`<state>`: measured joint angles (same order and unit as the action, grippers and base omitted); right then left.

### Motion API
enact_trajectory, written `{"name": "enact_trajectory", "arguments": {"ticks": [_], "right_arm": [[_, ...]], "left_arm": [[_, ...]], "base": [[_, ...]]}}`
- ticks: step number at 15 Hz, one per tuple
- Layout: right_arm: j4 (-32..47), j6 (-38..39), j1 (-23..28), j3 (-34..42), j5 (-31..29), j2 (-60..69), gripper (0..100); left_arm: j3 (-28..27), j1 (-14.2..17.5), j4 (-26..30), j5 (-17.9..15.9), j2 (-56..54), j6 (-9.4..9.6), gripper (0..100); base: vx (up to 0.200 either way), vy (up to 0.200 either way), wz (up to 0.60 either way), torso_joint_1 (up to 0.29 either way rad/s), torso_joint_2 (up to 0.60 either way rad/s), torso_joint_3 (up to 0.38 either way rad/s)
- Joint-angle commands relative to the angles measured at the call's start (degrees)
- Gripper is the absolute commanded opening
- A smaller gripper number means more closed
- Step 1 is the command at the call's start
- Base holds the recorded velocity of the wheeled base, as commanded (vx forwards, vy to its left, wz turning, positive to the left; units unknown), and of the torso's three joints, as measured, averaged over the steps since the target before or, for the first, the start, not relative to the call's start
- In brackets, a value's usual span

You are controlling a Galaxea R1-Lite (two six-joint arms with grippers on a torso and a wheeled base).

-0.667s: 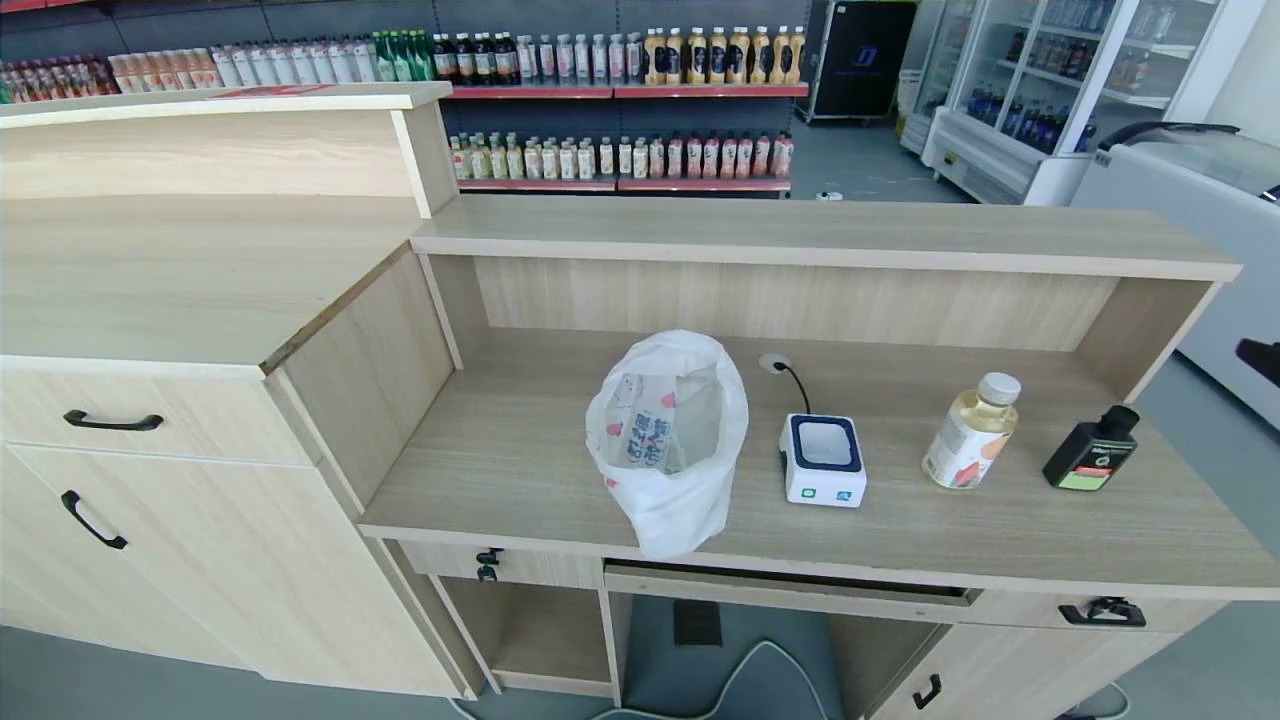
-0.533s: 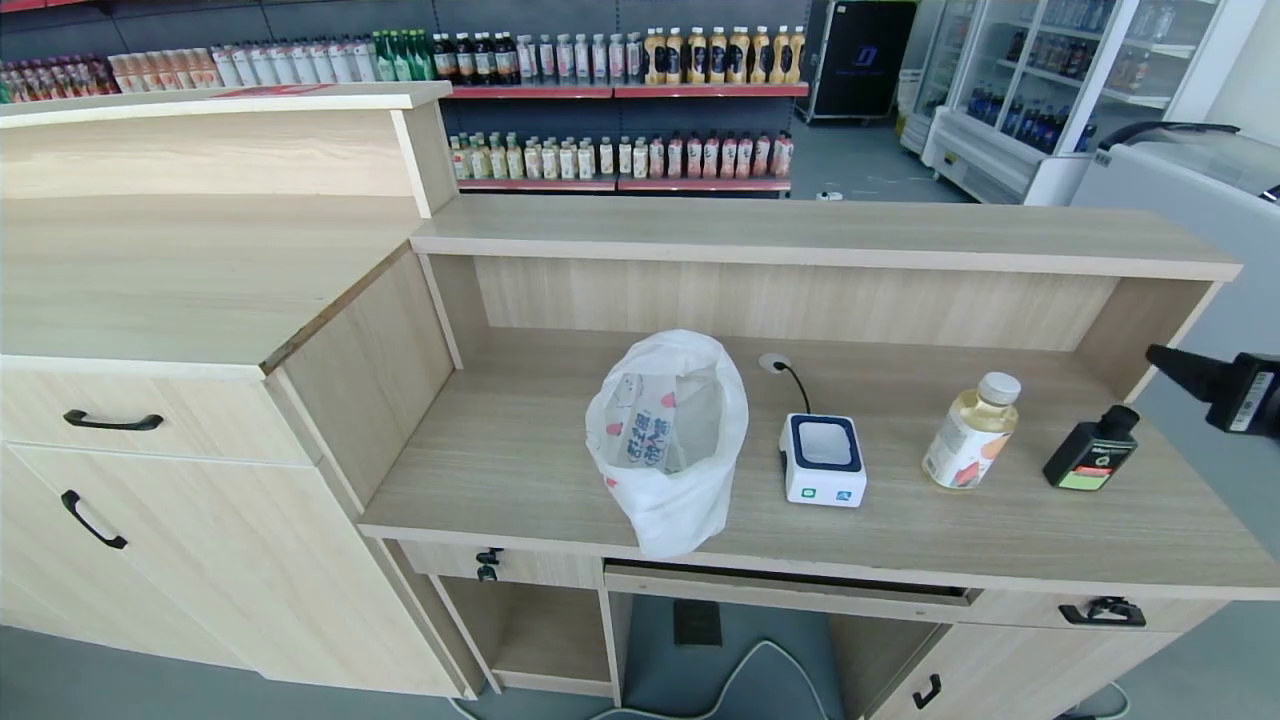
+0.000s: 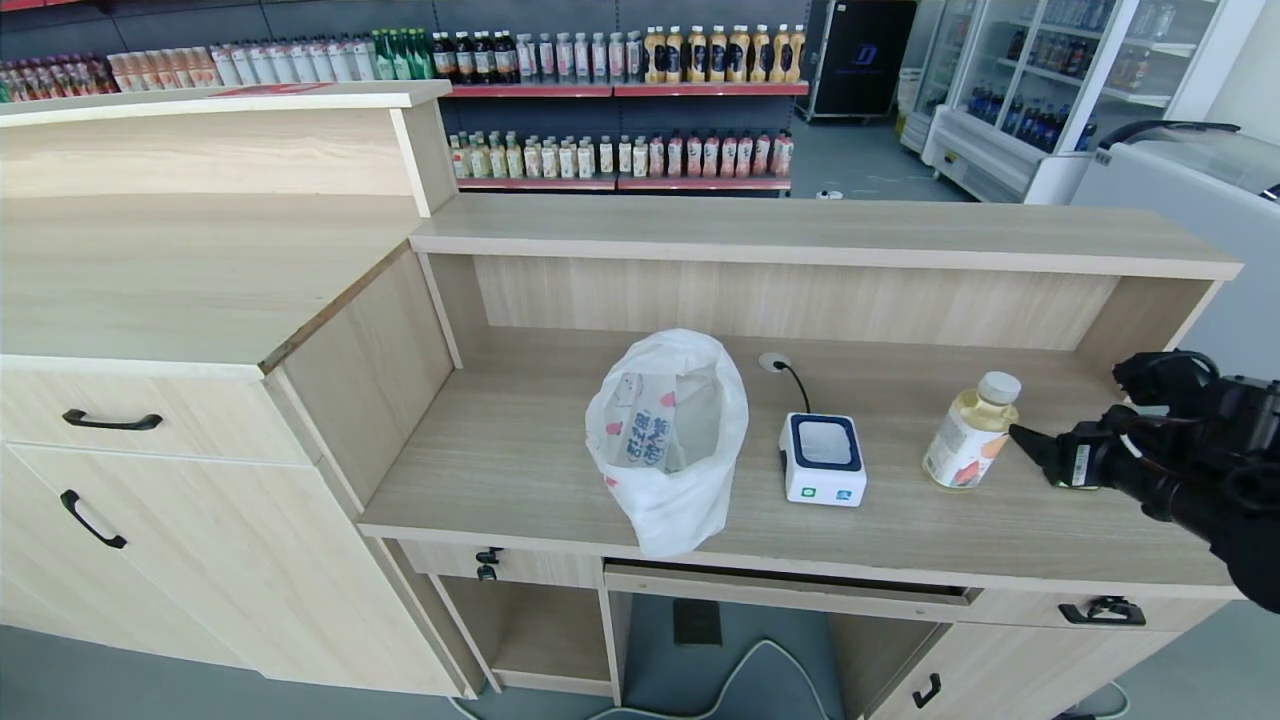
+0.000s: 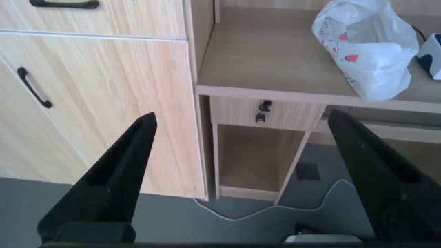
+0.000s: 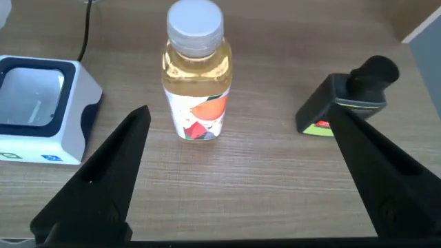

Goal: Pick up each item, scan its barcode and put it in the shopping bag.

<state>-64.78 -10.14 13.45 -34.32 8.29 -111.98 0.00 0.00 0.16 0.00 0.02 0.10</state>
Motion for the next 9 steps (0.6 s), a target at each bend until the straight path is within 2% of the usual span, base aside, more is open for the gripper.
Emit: {"name": "enact_trajectory", "arguments": {"ticks": [1, 4, 9], "right_arm": [[-2.81, 0.04, -2.28, -1.45, -0.2, -8.25, 100], [-6.23, 0.12, -3.69, -5.32, -0.73, -13.35, 100], [-8.26, 1.79, -7.21, -13.23, -5.56, -19.24, 100]], "left_arm": [[0.0, 0.0, 0.02, 0.0, -0.02, -0.01, 100], [0.0, 0.0, -0.07, 0.0, -0.02, -0.01, 100], [0.0, 0.0, 0.02, 0.0, -0.02, -0.01, 100]], "base": [[0.0, 0.0, 0.0, 0.0, 0.0, 0.0], [0.0, 0.0, 0.0, 0.0, 0.0, 0.0], [0.0, 0.0, 0.0, 0.0, 0.0, 0.0]]}}
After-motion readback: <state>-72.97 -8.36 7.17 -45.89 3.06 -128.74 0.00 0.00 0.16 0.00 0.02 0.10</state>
